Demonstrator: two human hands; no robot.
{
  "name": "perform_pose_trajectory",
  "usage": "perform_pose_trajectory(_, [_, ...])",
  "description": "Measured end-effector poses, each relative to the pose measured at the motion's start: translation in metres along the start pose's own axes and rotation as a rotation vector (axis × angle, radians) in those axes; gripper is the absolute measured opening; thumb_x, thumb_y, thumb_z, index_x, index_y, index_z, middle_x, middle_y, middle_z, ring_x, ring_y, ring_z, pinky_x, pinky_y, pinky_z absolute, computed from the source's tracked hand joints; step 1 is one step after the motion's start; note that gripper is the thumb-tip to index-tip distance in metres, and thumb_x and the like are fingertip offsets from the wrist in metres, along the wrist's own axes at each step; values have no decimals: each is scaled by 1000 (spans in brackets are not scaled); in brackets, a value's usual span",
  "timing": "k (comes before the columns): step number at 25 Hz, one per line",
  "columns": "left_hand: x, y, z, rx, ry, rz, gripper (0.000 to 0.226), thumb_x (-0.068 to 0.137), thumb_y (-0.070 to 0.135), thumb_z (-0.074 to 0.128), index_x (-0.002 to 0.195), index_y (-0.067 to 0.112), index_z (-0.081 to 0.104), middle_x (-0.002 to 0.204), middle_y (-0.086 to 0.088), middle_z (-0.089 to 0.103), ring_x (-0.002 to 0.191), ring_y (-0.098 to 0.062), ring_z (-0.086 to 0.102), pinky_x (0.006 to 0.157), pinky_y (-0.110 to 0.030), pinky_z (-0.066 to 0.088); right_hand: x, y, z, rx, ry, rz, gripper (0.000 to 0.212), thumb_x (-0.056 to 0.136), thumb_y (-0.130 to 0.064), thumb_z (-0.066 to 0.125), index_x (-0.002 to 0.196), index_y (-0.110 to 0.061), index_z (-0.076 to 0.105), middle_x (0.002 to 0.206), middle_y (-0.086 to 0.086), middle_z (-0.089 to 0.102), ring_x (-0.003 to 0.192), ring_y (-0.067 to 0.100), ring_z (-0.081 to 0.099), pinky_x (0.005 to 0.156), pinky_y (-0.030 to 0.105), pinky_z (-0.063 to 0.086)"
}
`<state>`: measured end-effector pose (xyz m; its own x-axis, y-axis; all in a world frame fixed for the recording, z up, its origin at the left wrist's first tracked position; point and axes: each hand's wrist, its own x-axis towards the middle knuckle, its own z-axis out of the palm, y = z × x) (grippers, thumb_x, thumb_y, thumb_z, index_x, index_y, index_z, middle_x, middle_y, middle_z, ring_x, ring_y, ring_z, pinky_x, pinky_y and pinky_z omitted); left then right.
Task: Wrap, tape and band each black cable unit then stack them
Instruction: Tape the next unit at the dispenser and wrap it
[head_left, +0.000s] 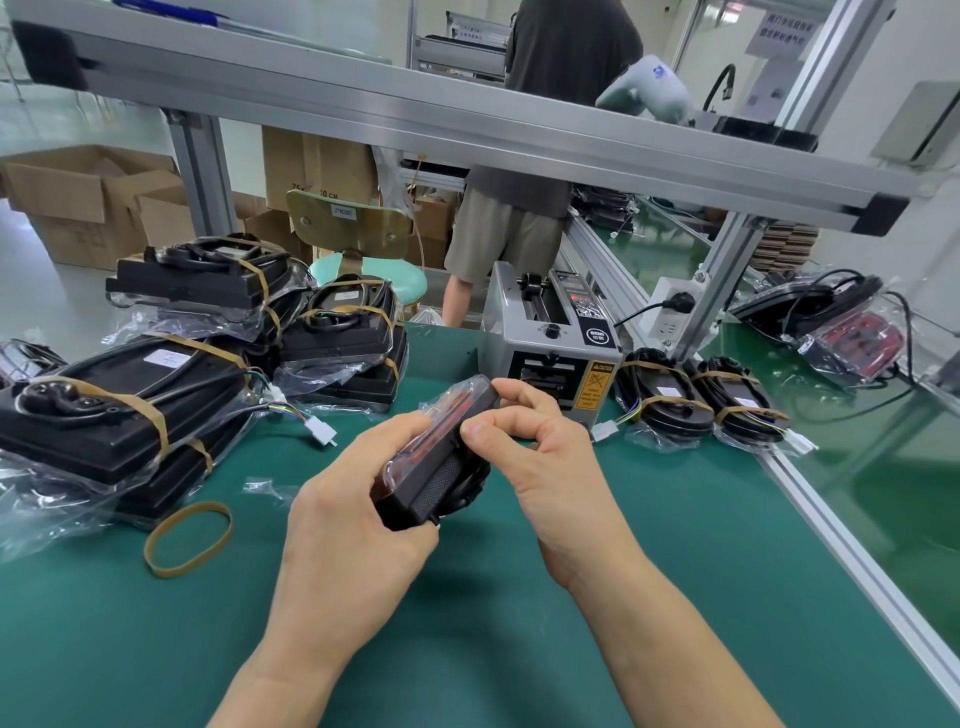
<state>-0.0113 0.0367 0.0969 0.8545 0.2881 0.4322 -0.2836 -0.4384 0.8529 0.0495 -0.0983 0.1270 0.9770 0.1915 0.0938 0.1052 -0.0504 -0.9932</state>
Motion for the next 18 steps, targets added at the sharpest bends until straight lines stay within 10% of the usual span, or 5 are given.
perform_pose_trajectory(18, [0, -1, 1, -6, 9, -25, 80, 54, -14, 68, 115, 38, 63, 102, 24, 67, 93, 2, 62, 82, -10, 44, -2, 5, 4, 40, 9, -36, 21, 80, -15, 73, 62, -25, 74, 122, -25, 51, 114, -13, 48, 90, 16, 33])
